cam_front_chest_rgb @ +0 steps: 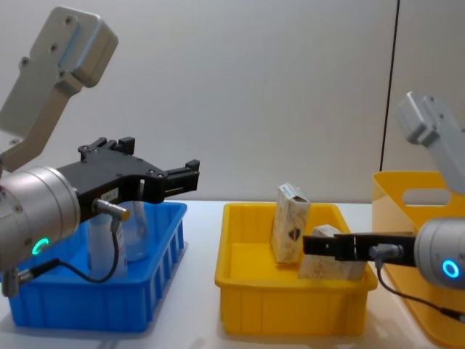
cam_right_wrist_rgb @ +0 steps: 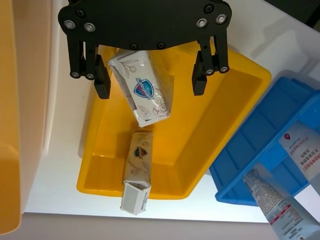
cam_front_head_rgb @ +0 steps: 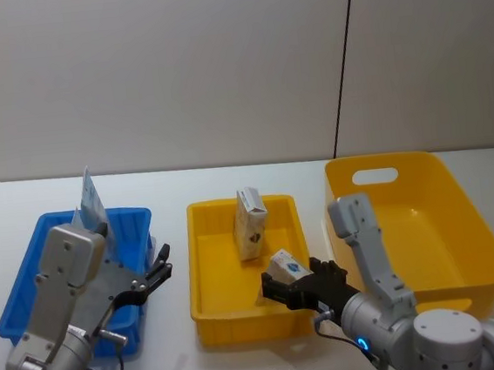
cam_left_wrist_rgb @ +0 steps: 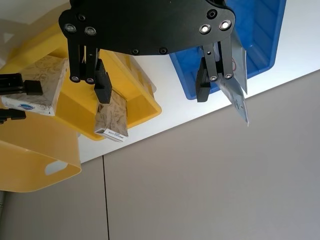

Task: Bimanual collaborative sorting of washing and personal care products

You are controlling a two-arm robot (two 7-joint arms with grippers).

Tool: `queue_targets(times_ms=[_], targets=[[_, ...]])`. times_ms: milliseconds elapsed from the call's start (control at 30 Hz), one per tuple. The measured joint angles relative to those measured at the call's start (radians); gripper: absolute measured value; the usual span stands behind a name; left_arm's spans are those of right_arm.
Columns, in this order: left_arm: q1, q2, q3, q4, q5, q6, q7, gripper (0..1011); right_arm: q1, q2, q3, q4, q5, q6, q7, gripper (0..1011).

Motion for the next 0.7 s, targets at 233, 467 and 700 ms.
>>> queue_targets(times_ms=[233,467,700], targets=[[0.0,0.0,0.0,0.0,0.0,0.0,0.0,1002,0.02,-0.011,-0.001,0.03,-0.001,0.012,0.012,868],[0.0,0.0,0.0,0.0,0.0,0.0,0.0,1002,0.03,-0.017,0.002,0.044,-0.006,0.029,0.012,662],[0.0,0.0,0.0,0.0,0.0,0.0,0.0,1002,0.032,-0.021,0.008,0.044,-0.013,0.045,0.003,434]])
